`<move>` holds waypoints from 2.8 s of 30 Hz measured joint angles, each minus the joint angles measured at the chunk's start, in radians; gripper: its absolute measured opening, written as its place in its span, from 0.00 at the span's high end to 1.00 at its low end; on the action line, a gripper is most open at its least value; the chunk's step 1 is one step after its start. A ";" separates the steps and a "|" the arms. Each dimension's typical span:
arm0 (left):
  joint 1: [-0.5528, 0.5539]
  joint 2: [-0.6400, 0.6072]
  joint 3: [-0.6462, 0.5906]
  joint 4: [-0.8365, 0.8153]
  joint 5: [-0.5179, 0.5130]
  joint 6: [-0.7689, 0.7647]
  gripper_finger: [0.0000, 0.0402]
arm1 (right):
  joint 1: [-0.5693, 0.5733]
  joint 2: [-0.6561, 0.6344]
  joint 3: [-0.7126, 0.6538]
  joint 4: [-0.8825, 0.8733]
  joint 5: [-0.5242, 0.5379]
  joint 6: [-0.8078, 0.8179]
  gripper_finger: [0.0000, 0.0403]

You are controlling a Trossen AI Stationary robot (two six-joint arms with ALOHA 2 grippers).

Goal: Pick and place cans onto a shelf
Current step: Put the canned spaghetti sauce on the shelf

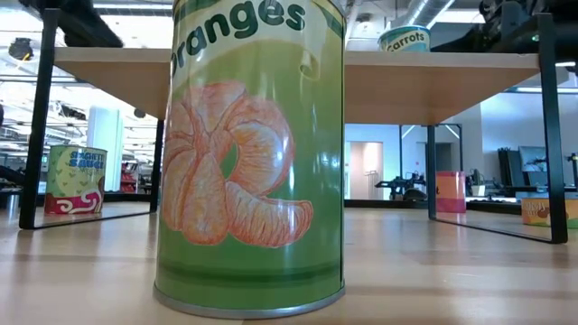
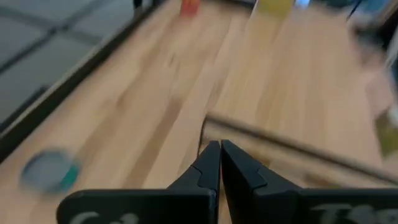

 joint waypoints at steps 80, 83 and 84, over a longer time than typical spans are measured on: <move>-0.383 0.572 0.235 -0.533 -0.442 -0.109 0.99 | 0.000 0.001 0.001 -0.040 0.002 0.024 0.98; -0.349 0.529 0.355 -0.504 -0.489 0.004 1.00 | 0.000 0.001 0.001 -0.040 0.002 0.024 0.98; -0.336 0.523 0.398 -0.480 -0.493 0.047 1.00 | 0.000 0.001 0.001 -0.040 0.002 0.024 0.98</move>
